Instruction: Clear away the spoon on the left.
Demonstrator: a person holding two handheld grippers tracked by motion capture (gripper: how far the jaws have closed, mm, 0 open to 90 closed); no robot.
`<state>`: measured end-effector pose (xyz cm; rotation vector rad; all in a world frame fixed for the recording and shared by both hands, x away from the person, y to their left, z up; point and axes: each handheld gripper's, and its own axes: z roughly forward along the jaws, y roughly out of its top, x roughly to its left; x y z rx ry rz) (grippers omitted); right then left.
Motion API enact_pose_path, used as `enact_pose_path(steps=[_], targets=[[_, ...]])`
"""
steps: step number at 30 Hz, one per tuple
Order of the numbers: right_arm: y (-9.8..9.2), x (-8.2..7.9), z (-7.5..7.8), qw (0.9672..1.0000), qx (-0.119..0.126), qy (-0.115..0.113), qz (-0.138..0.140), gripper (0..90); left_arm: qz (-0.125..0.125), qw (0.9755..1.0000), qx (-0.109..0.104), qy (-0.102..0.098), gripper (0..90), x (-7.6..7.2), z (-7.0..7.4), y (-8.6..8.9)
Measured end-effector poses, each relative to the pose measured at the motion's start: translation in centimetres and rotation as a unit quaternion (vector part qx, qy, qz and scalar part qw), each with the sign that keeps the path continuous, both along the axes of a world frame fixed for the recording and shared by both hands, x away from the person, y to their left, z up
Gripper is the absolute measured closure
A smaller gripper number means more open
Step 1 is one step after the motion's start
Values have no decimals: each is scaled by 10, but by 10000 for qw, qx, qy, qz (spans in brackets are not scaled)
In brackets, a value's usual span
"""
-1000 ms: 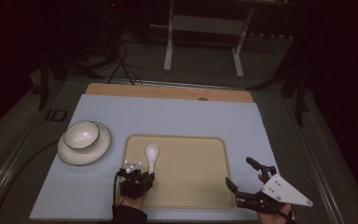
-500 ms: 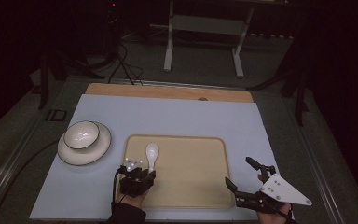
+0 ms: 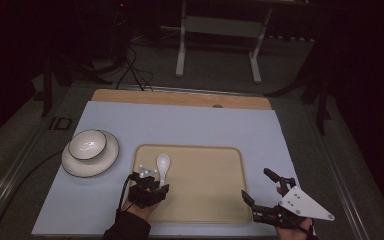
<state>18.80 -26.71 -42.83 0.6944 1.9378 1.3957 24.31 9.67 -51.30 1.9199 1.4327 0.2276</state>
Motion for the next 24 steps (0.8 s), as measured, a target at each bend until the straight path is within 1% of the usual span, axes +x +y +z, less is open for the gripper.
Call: enact_pose_path(steps=[1, 2, 3, 4, 6, 7, 8, 9, 10, 11, 12, 13, 14, 15, 16, 17, 18, 19, 20, 23, 24], targets=[[0, 0, 0, 10000, 7, -2, -6, 132, -57, 10000, -13, 12, 585, 1, 0, 0], [0, 0, 0, 10000, 21, 5, -13, 132, -128, 9999, -17, 28, 524, 2, 0, 0], [0, 0, 0, 10000, 21, 5, -13, 132, -174, 9998, -23, 22, 524, 3, 1, 1], [0, 0, 0, 10000, 18, 8, -13, 132, -193, 9998, -20, 11, 485, 4, 2, 2], [0, 0, 0, 10000, 11, 17, -13, 132, -255, 9997, -41, -14, 435, 5, 4, 5], [0, 0, 0, 10000, 13, 18, -10, 132, -313, 9994, -125, 17, 407, 6, 6, 7], [-1, 0, 0, 10000, 14, 15, -10, 132, -417, 9988, -254, 70, 358, 8, 7, 10], [-1, 0, 0, 10000, 14, 15, -10, 132, -417, 9988, -254, 70, 351, 8, 7, 10], [-1, 0, 0, 10000, 14, 15, -15, 132, -535, 9980, -304, 137, 351, 9, 9, 14], [-1, 0, 0, 10000, 9, 12, -17, 132, -621, 9972, -357, 202, 292, 10, 10, 16], [-1, 1, 0, 10000, 8, 3, -16, 132, -650, 9970, -361, 224, 246, 10, 10, 16], [-1, 1, -1, 10000, 5, 21, -20, 132, -684, 9968, -364, 210, 222, 10, 11, 17], [-1, 1, -1, 10000, 5, 21, -20, 132, -759, 9963, -349, 199, 222, 10, 12, 17], [-1, 1, -1, 10000, 2, 25, -18, 132, -792, 9962, -298, 187, 202, 10, 13, 17], [0, 1, -1, 10000, -4, 25, -18, 132, -825, 9960, -292, 188, 159, 11, 13, 17], [0, 1, -1, 10000, -3, 24, -21, 132, -865, 9956, -292, 185, 145, 11, 14, 17], [0, 1, -1, 10000, -2, 24, -21, 132, -883, 9957, -244, 138, 131, 11, 15, 16], [0, 1, -1, 10000, -7, 24, -19, 132, -912, 9956, -209, 106, 85, 11, 15, 16], [0, 1, -1, 10000, 0, 40, -17, 132, -941, 9953, -196, 119, 26, 12, 16, 16], [0, 1, -1, 10000, 0, 39, -21, 132, -962, 9952, -188, 61, 26, 13, 17, 16], [0, 1, -1, 10000, 0, 34, -20, 131, -951, 9954, -134, 8, 25, 14, 18, 17]])
